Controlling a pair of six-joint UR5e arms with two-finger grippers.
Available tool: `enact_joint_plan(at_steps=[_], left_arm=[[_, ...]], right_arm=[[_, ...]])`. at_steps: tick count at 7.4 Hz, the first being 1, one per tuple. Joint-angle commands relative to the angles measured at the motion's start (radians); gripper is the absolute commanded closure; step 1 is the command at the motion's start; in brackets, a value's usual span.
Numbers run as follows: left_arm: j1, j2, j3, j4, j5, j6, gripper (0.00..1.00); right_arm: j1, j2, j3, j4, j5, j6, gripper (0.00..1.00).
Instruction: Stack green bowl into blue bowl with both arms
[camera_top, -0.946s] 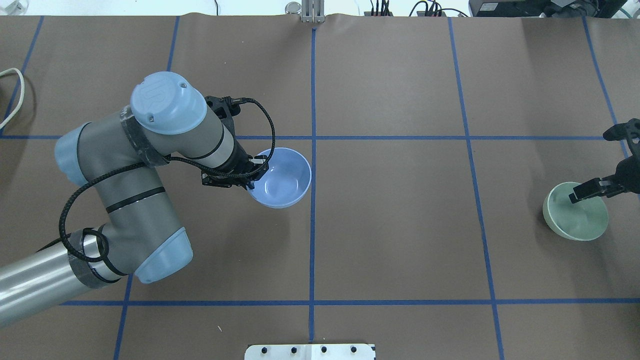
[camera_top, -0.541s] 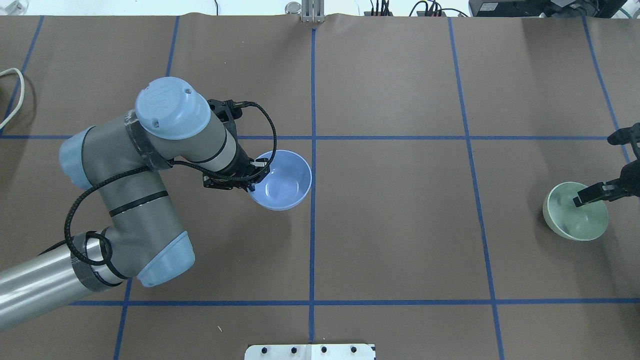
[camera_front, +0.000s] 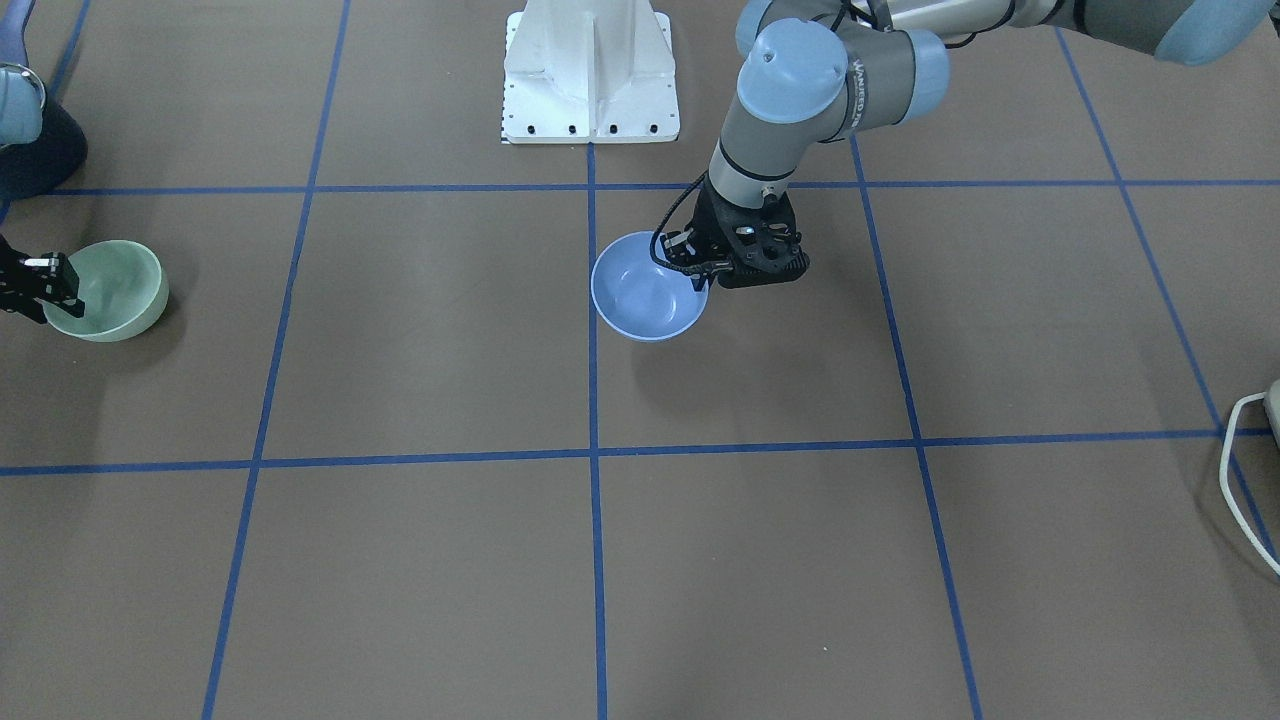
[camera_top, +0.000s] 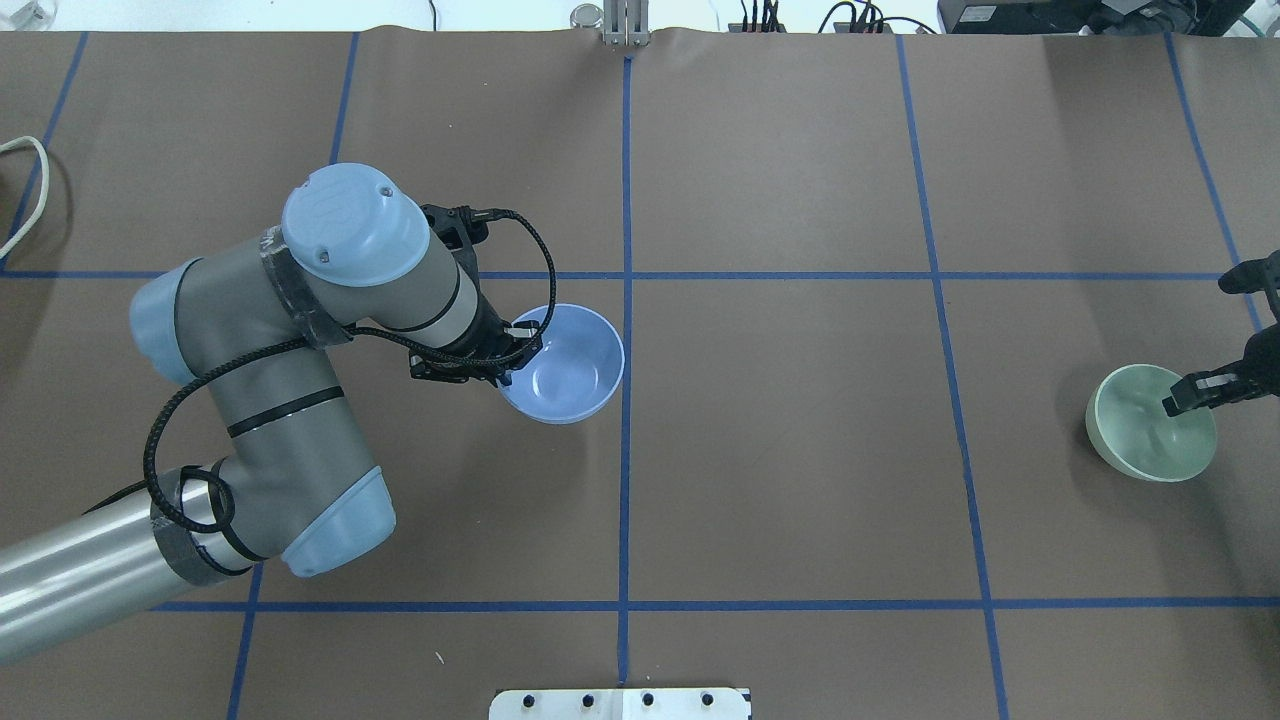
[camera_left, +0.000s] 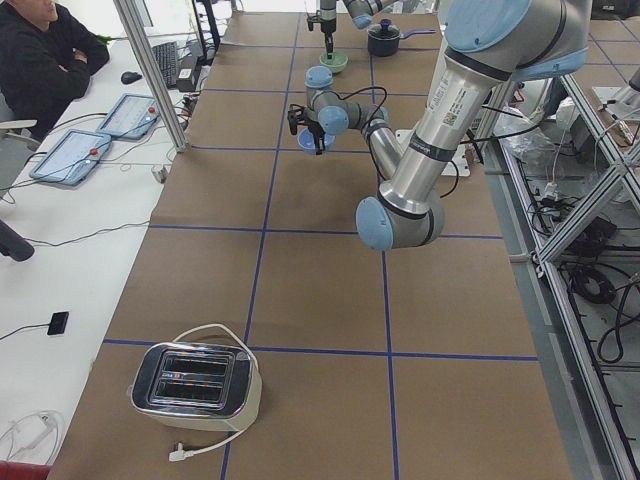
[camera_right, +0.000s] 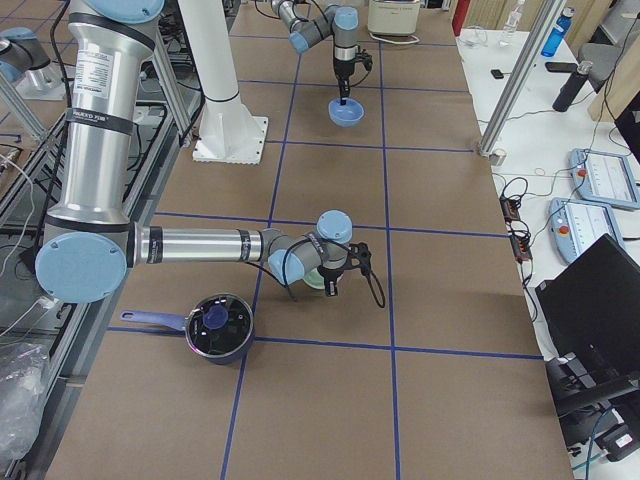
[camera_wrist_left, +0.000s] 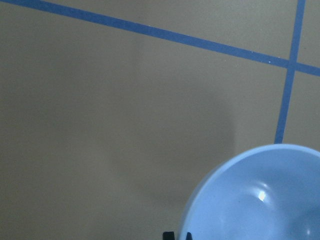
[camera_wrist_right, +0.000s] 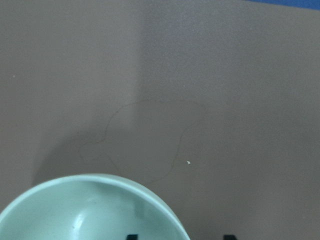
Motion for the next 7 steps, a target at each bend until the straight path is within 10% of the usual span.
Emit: enact_joint_plan(at_steps=[1, 7], left_arm=[[0.012, -0.01, 0.014, -0.004, 0.002, -0.013, 1.0], [0.074, -0.076, 0.134, -0.104, 0.06, -0.1, 1.0]], right_arm=[[0.001, 0.002, -0.001, 0.0, 0.005, 0.001, 1.0], [0.063, 0.133, 0.052, -0.174, 0.103, 0.026, 1.0]])
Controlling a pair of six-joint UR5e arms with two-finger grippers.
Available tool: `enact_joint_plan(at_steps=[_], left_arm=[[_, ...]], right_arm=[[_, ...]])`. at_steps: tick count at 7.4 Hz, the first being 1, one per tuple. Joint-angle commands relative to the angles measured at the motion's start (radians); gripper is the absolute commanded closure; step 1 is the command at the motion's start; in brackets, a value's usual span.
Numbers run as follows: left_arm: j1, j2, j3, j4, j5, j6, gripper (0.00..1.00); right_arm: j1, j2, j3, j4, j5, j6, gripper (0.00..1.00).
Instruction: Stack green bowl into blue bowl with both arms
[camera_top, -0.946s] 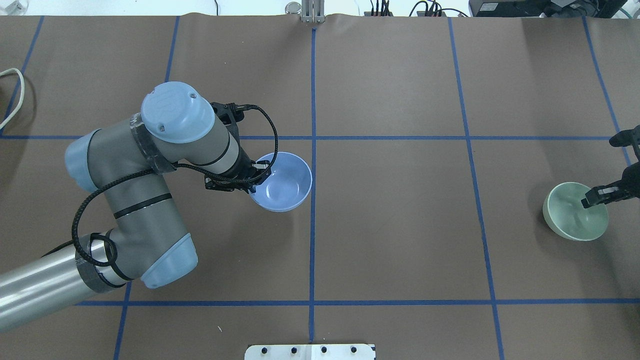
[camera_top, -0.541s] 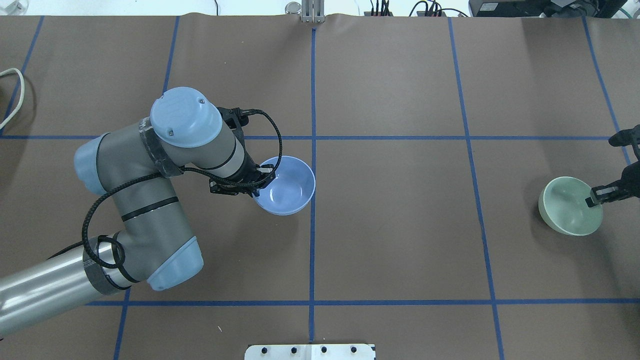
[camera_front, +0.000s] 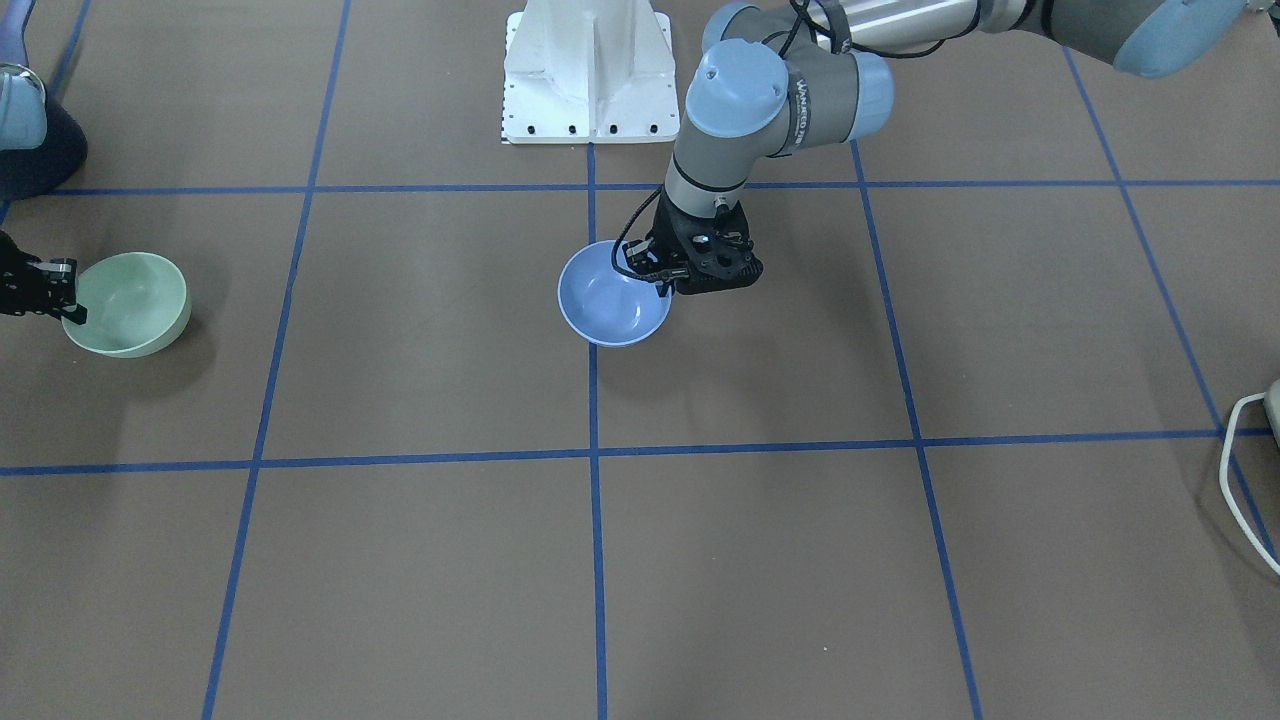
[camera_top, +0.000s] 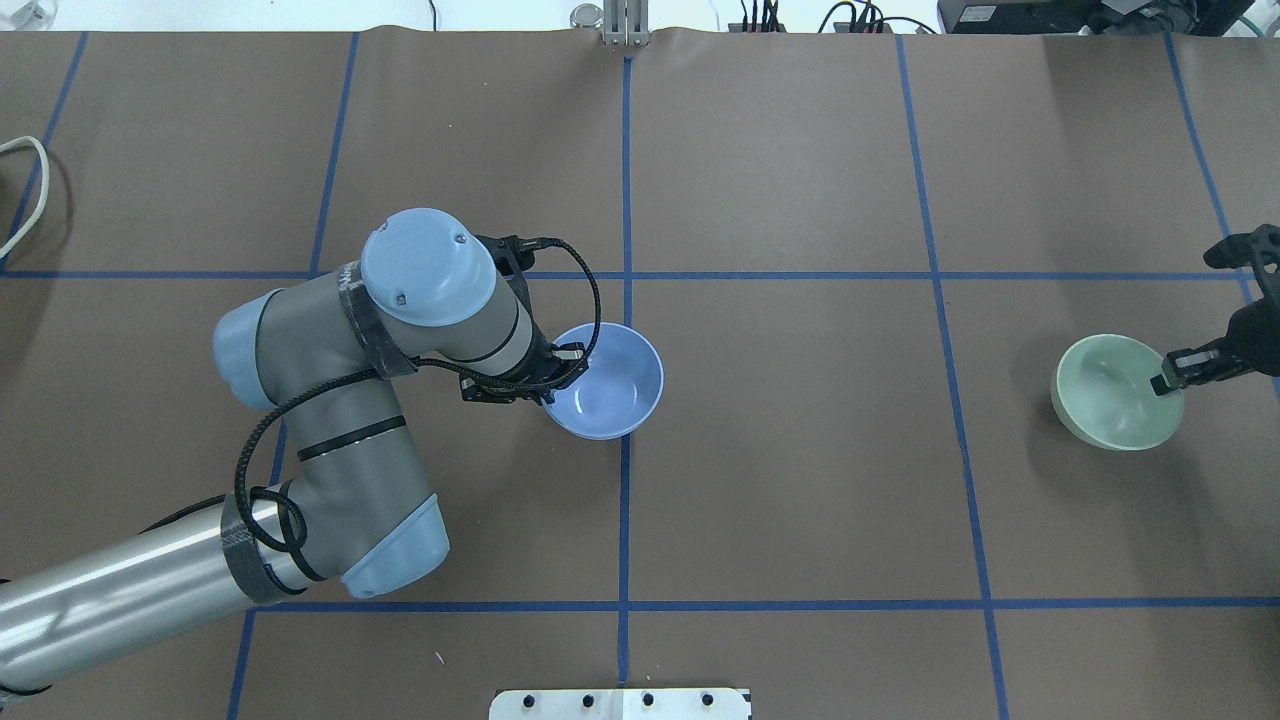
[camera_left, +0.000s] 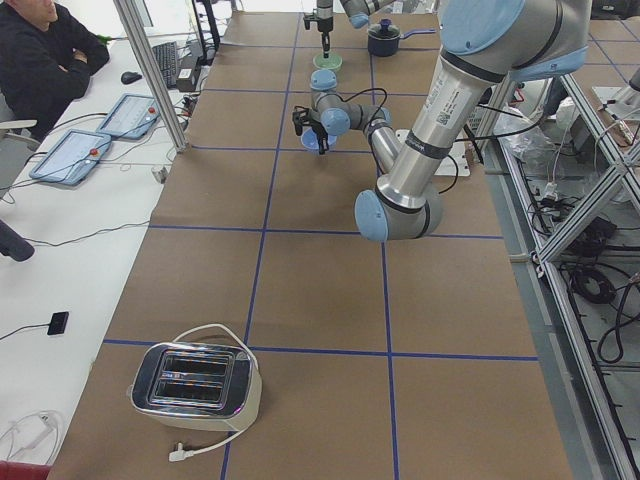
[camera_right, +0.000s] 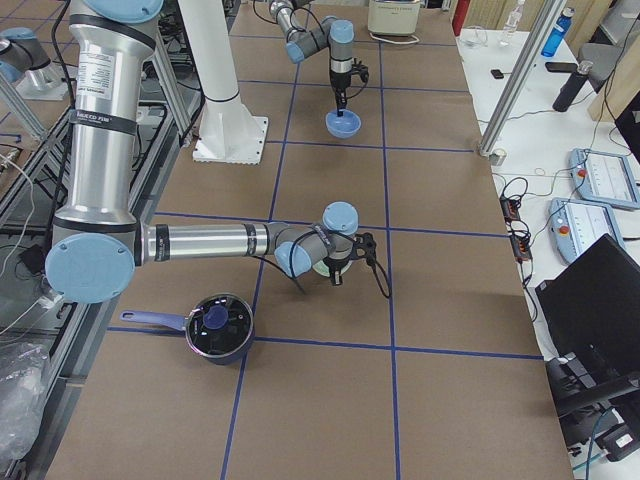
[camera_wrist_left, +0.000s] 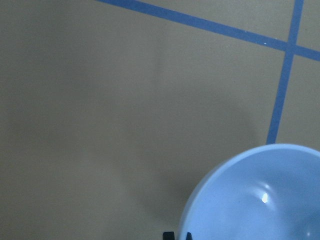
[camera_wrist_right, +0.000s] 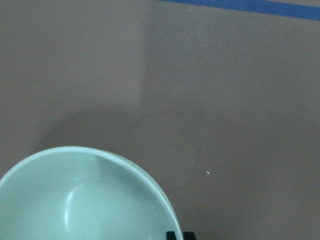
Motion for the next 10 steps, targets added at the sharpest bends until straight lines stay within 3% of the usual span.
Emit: enact_joint_plan(at_steps=[1, 3, 7, 8, 10], left_arm=[[0.011, -0.029, 0.062, -0.042, 0.008, -0.023, 1.0], [0.02, -0.043, 0.089, -0.076, 0.04, -0.036, 1.0], [0.021, -0.035, 0.09, -0.081, 0.04, -0.031, 1.0], [0.021, -0.034, 0.089, -0.081, 0.04, -0.031, 0.77], [0.021, -0.033, 0.081, -0.081, 0.04, -0.03, 0.49]], right_arm=[[0.033, 0.093, 0.05, -0.167, 0.035, 0.009, 1.0], [0.037, 0.146, 0.066, -0.242, 0.038, 0.011, 1.0], [0.043, 0.157, 0.073, -0.245, 0.038, 0.021, 1.0], [0.045, 0.157, 0.076, -0.244, 0.037, 0.023, 1.0], [0.046, 0.157, 0.075, -0.245, 0.037, 0.023, 1.0]])
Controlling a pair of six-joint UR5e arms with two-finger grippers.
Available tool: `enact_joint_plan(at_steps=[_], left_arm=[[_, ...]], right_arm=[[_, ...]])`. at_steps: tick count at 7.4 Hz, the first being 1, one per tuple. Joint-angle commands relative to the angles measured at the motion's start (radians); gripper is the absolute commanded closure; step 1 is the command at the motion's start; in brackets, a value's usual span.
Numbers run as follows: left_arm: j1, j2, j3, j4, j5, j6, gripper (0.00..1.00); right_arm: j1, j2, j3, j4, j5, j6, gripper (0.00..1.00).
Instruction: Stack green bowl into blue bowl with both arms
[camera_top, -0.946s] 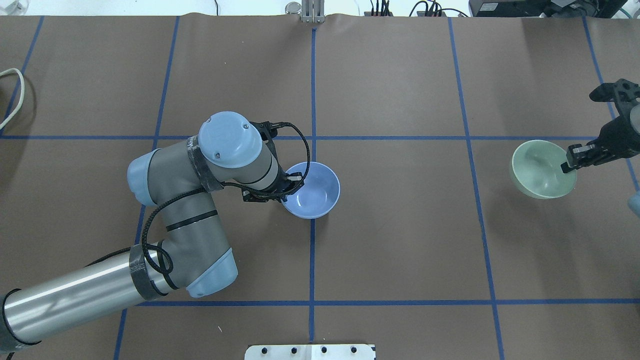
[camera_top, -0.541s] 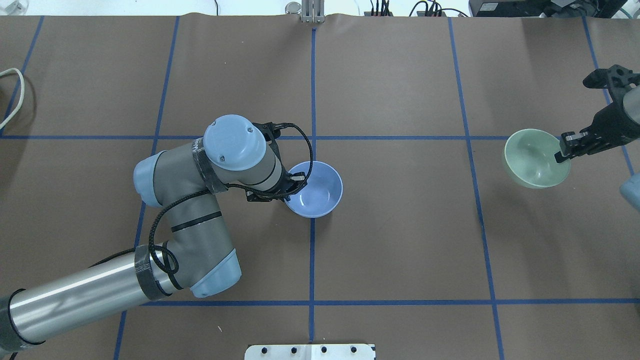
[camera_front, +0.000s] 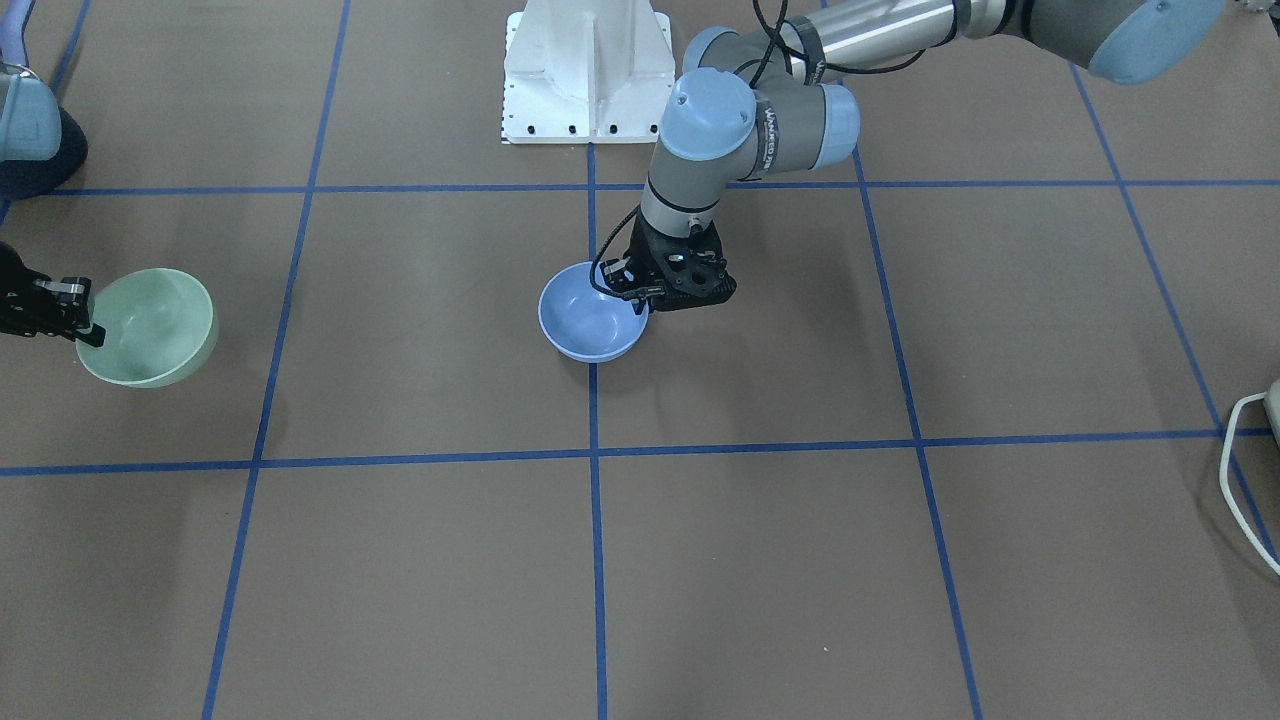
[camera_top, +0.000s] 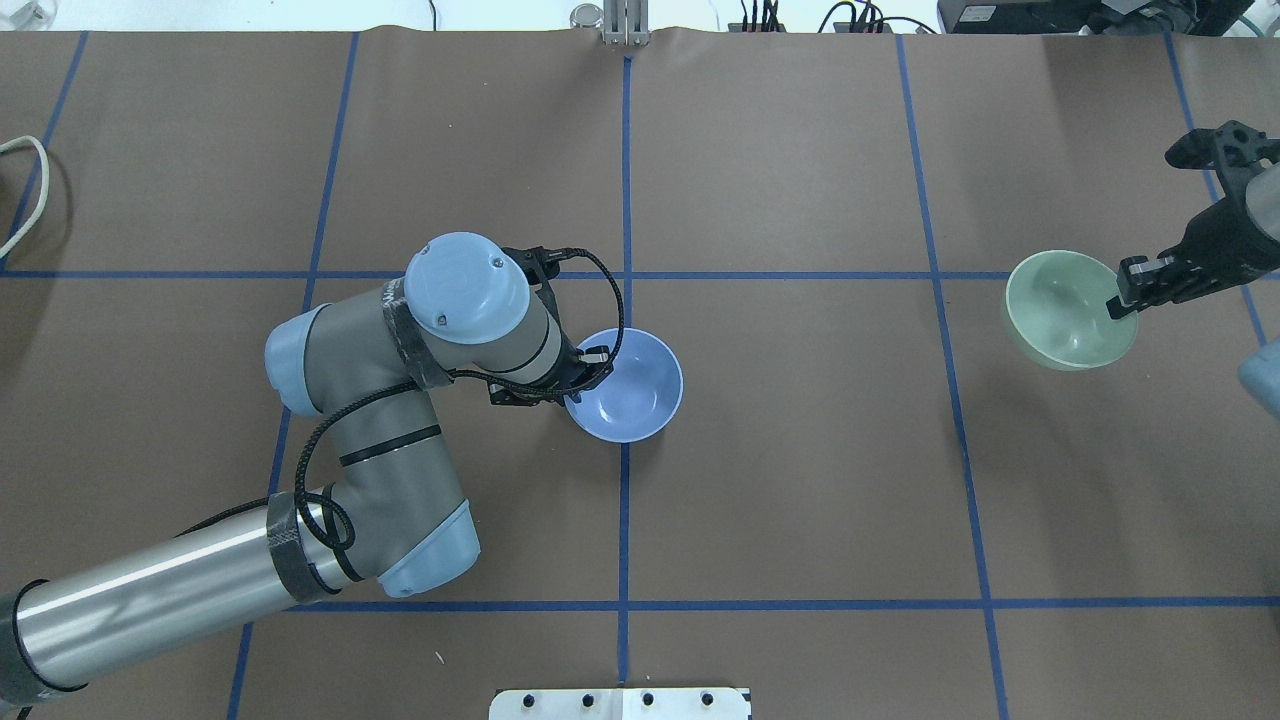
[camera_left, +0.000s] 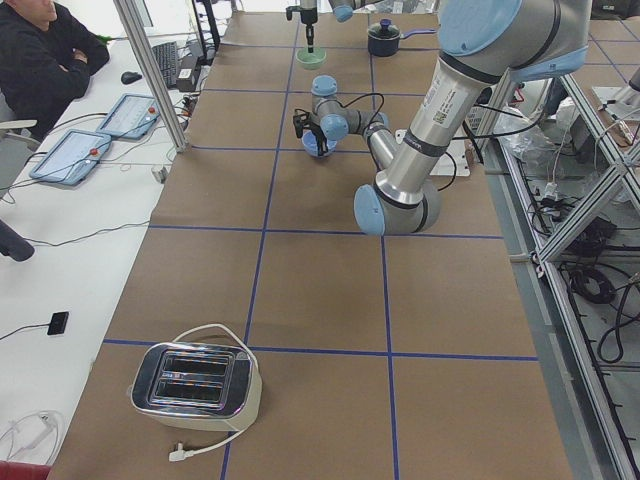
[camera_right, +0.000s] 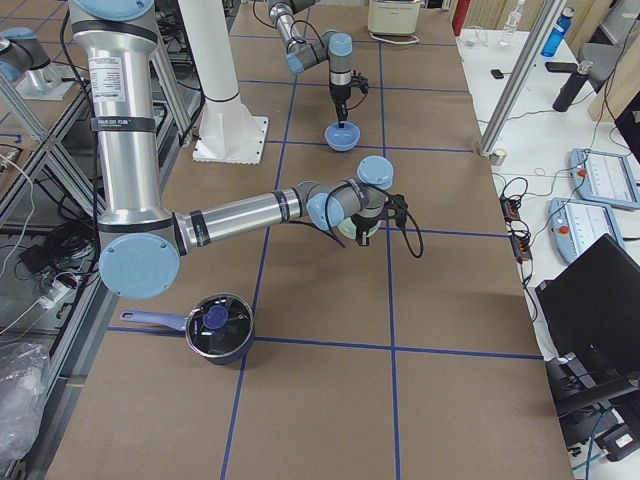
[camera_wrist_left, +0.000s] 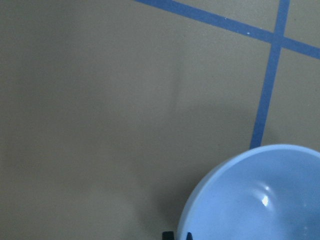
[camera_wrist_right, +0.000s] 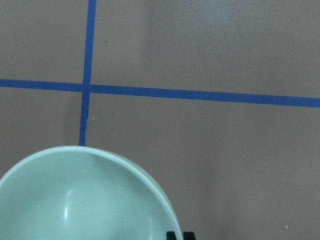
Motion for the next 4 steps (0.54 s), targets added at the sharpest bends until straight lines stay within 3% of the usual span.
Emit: enact_joint_plan(at_steps=[1, 2, 3, 4], left_arm=[[0.0, 0.0, -0.009, 0.001, -0.002, 0.002, 0.19], [-0.001, 0.005, -0.044, 0.003, -0.011, 0.004, 0.13], [-0.007, 0.028, -0.103, 0.007, -0.018, 0.013, 0.12], [-0.058, 0.083, -0.172, 0.014, -0.088, 0.106, 0.08]], right_arm=[[0.001, 0.005, 0.0, -0.001, 0.0, 0.007, 1.0], [-0.001, 0.023, 0.003, -0.001, 0.0, 0.045, 1.0], [-0.001, 0.051, 0.005, -0.001, 0.001, 0.093, 1.0], [-0.001, 0.077, 0.006, -0.001, -0.011, 0.128, 1.0]])
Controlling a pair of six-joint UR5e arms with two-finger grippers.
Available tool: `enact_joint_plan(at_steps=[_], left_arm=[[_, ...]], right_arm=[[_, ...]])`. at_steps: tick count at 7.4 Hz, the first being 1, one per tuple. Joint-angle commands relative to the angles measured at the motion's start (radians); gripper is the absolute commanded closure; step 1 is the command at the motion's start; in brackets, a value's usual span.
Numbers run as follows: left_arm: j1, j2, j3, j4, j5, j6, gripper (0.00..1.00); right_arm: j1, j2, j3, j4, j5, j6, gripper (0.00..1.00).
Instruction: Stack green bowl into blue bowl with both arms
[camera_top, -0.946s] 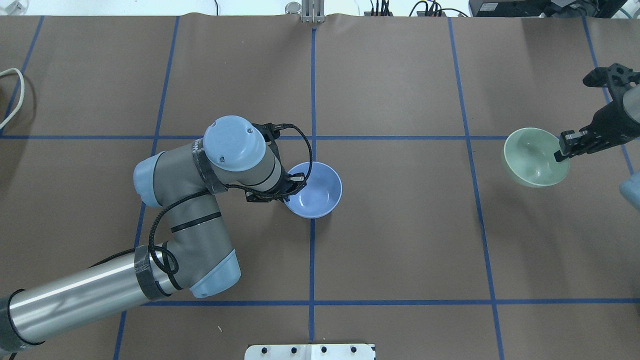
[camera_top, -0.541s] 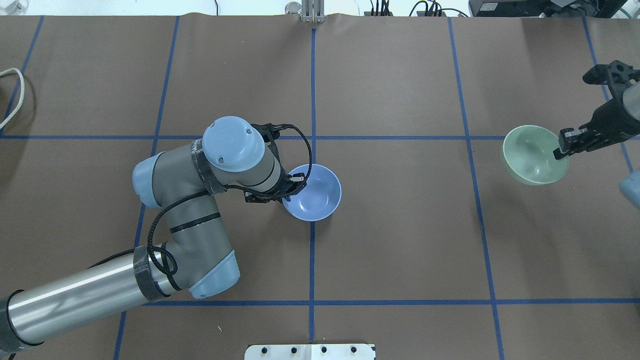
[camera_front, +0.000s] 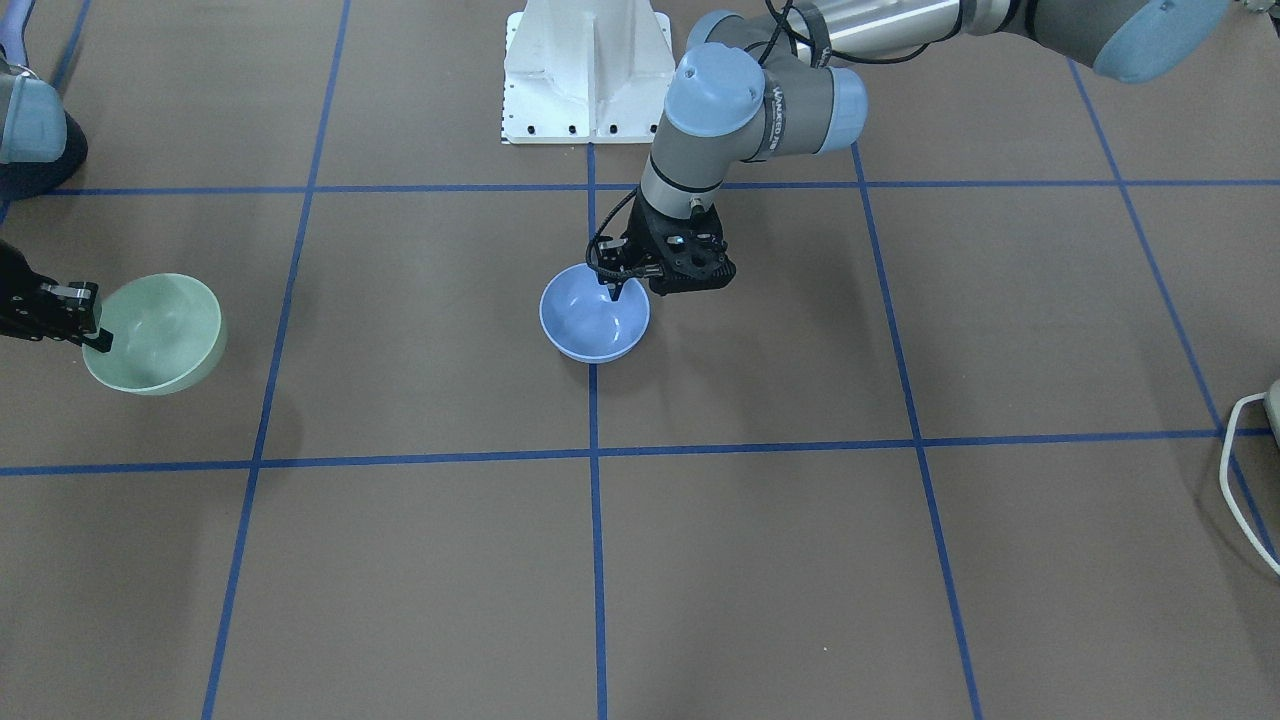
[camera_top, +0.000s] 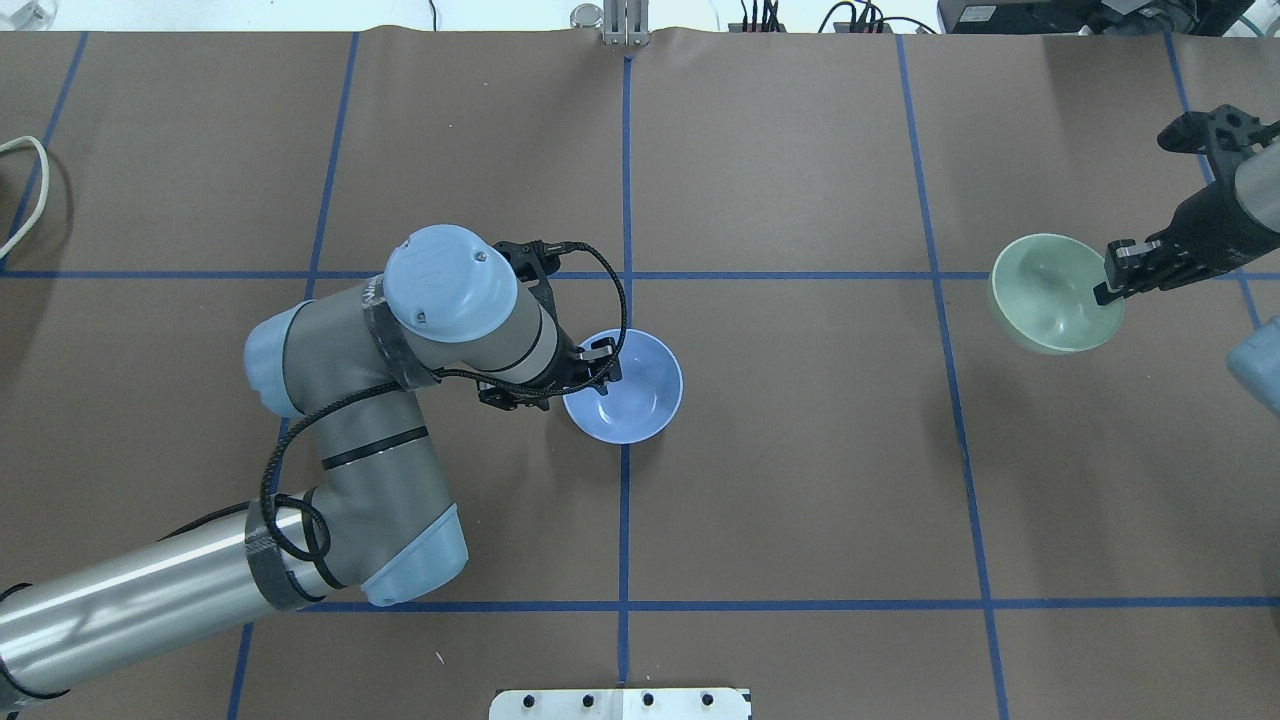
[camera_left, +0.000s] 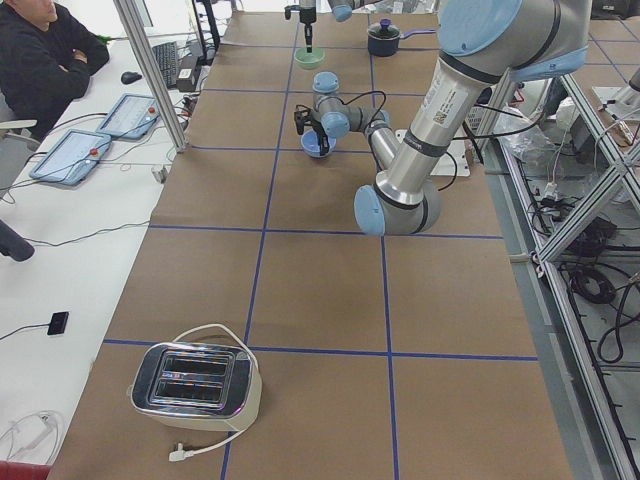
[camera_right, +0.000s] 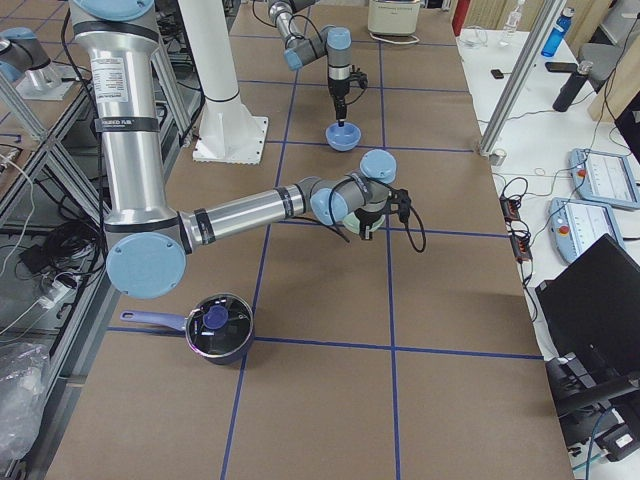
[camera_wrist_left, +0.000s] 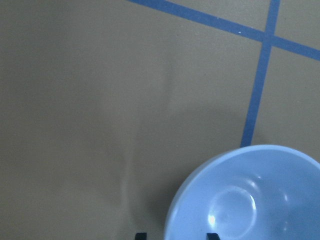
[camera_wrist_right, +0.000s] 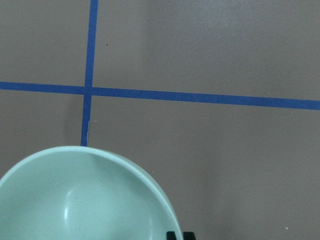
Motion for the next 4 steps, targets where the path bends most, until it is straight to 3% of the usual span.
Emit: enact_joint_plan(at_steps=[1, 3, 4], left_arm=[[-0.1, 0.116, -0.132, 0.008, -0.129, 0.126, 0.06], [-0.233, 0.261, -0.204, 0.01, -0.199, 0.36, 0.06], [-0.325, 0.341, -0.217, 0.007, -0.276, 0.495, 0.06]], right_arm=[[-0.011, 0.06, 0.01, -0.006, -0.012, 0.089, 1.0], [-0.13, 0.173, 0.037, -0.053, -0.108, 0.258, 1.0], [-0.207, 0.255, 0.072, -0.145, -0.174, 0.335, 1.0]])
